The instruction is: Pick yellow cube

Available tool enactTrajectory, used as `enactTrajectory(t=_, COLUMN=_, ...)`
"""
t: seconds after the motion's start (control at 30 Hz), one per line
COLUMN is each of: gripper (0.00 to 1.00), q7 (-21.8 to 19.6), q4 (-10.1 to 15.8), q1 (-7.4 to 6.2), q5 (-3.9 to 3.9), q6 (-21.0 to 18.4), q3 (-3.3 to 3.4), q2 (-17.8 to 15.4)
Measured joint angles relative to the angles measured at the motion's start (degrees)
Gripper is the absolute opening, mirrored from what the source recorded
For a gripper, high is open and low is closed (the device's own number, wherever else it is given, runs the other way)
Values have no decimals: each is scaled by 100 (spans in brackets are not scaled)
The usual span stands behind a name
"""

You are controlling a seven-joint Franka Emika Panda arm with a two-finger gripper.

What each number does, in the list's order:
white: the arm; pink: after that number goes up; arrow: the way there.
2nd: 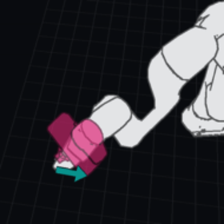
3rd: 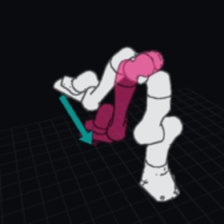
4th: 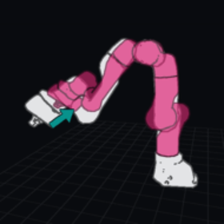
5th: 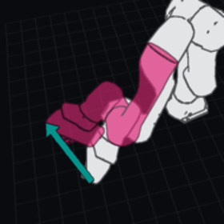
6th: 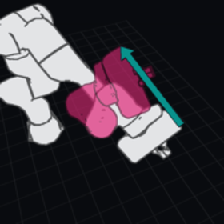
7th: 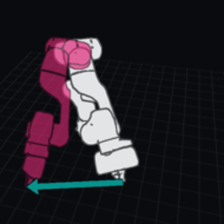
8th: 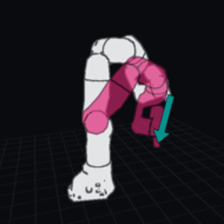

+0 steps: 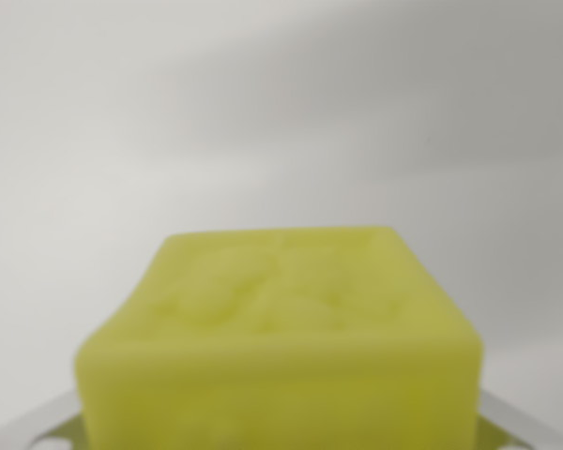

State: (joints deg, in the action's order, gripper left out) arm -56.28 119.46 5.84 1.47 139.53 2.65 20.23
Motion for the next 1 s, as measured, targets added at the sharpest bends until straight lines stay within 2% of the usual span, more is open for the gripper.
enactTrajectory(t=1.0, gripper=0, q7=-42, q4=-225, q1=5, q5=-65, q6=-937, q3=0, q2=-714)
